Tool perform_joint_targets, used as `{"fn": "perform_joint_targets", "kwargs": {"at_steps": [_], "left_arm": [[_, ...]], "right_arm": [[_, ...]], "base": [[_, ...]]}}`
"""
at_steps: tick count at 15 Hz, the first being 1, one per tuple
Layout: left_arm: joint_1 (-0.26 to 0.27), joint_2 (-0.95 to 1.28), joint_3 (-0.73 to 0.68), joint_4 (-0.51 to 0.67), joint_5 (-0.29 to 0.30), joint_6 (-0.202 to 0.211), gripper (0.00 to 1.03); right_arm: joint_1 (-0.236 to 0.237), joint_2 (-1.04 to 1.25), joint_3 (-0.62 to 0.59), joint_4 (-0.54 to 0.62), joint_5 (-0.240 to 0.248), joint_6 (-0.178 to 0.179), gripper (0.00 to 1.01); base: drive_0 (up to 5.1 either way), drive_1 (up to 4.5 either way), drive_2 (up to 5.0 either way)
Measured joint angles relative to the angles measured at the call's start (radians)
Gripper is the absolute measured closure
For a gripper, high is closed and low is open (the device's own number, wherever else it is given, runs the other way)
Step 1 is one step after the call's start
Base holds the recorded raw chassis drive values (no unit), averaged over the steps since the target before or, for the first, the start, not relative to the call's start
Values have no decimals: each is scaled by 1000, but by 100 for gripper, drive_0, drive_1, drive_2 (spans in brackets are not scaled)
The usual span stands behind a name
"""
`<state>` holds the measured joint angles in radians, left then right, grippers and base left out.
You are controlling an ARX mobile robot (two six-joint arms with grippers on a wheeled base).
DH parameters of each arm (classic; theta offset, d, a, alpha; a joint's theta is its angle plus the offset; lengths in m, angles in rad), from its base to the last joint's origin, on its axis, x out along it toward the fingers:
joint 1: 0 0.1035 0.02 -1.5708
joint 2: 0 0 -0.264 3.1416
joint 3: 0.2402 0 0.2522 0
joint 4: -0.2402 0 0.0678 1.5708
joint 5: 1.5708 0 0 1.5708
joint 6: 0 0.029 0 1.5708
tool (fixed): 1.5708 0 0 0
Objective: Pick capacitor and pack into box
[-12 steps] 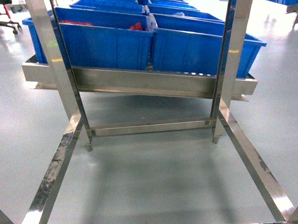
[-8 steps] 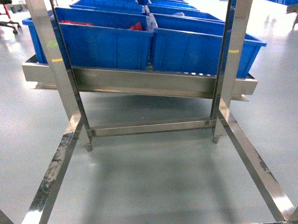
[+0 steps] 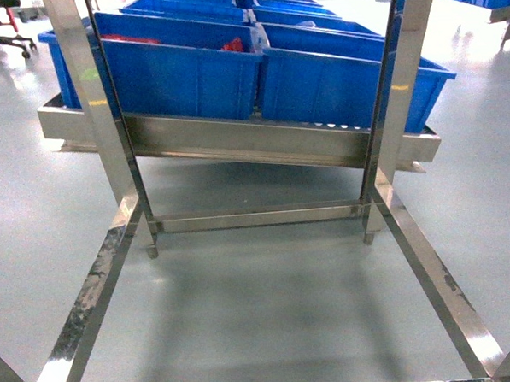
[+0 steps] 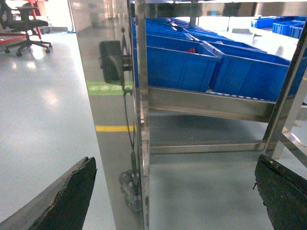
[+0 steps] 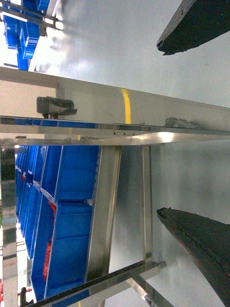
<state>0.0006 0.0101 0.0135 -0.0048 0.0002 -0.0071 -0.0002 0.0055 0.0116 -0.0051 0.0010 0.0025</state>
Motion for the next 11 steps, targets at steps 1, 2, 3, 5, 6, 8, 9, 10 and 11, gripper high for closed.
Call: {"fn": "perform_joint_targets", "kwargs": {"at_steps": [1,2,3,5,6,8,9,10,11], "left_arm": [[0,0,0,0,0,0,5],[0,0,0,0,0,0,5],[0,0,0,0,0,0,5],[0,0,0,0,0,0,5],[0,0,0,0,0,0,5],[0,0,0,0,0,0,5],[0,0,0,0,0,0,5],[0,0,0,-1,0,0,5],[0,0,0,-3,0,0,5]], "right_arm": [[0,0,0,0,0,0,3],[0,0,0,0,0,0,3],[0,0,0,0,0,0,3],[0,0,0,0,0,0,3],[0,0,0,0,0,0,3],[0,0,0,0,0,0,3],[0,0,0,0,0,0,3],[0,0,0,-1,0,0,3],[0,0,0,-2,0,0,3]], "base": [[0,0,0],[0,0,0],[0,0,0],[0,0,0],[0,0,0],[0,0,0],[0,0,0],[0,0,0],[0,0,0]]}}
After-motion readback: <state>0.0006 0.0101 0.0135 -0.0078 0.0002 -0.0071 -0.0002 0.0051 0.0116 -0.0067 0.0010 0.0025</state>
